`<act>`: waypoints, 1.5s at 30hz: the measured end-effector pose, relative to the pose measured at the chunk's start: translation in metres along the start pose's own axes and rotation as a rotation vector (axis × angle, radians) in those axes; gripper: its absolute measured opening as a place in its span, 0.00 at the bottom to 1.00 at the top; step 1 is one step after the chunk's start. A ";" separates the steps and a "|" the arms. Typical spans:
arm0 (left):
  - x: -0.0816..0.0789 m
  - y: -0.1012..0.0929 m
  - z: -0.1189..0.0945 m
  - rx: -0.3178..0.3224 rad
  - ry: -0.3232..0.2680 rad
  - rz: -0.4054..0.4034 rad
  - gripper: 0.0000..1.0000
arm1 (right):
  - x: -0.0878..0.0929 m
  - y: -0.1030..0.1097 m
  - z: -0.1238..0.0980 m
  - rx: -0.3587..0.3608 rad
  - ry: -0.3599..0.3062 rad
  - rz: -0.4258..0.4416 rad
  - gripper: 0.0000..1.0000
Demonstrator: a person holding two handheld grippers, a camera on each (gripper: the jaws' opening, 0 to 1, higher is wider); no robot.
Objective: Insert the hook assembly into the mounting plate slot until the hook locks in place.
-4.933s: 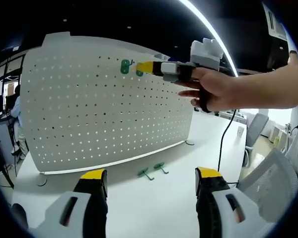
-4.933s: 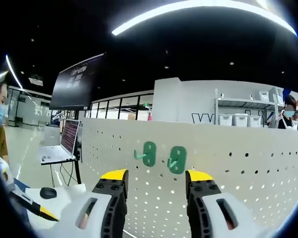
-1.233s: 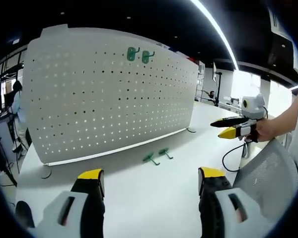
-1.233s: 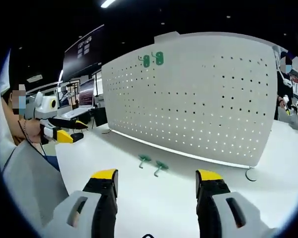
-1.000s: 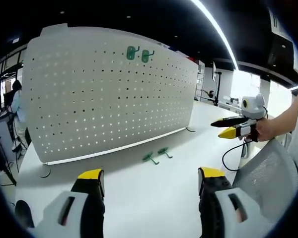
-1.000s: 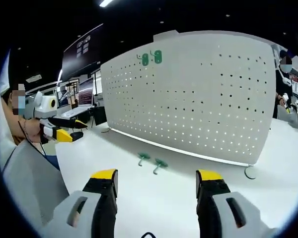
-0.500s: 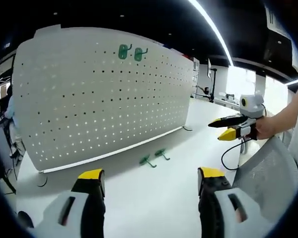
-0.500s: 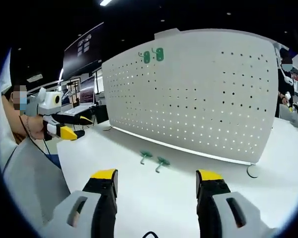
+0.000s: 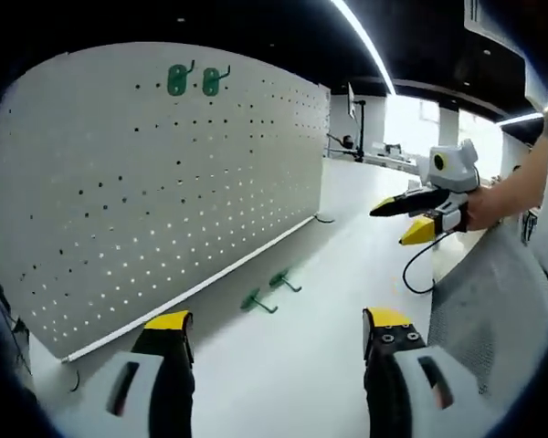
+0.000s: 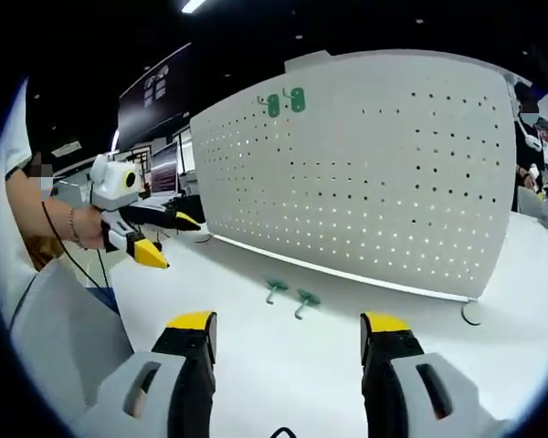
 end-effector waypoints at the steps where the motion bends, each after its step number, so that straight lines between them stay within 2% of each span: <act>1: -0.001 0.001 0.002 0.007 0.005 0.012 0.78 | 0.000 0.000 0.000 -0.001 0.000 0.000 0.62; 23: 0.000 0.028 0.033 0.141 0.083 0.127 0.78 | 0.001 0.000 -0.004 -0.010 0.026 -0.007 0.62; 45: -0.004 0.041 0.071 0.258 0.149 0.221 0.77 | 0.007 -0.001 -0.005 -0.012 0.083 -0.040 0.63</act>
Point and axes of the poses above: the point that each gripper's makers call its tool centre point, and the gripper's own axes: z roughly forward along the fingers, y roughly to its left, x roughly out of its underside, the point moved 8 cm from there along -z, roughly backward along the fingers, and after that the axes turned 13 degrees about z, right-handed, at the moved point
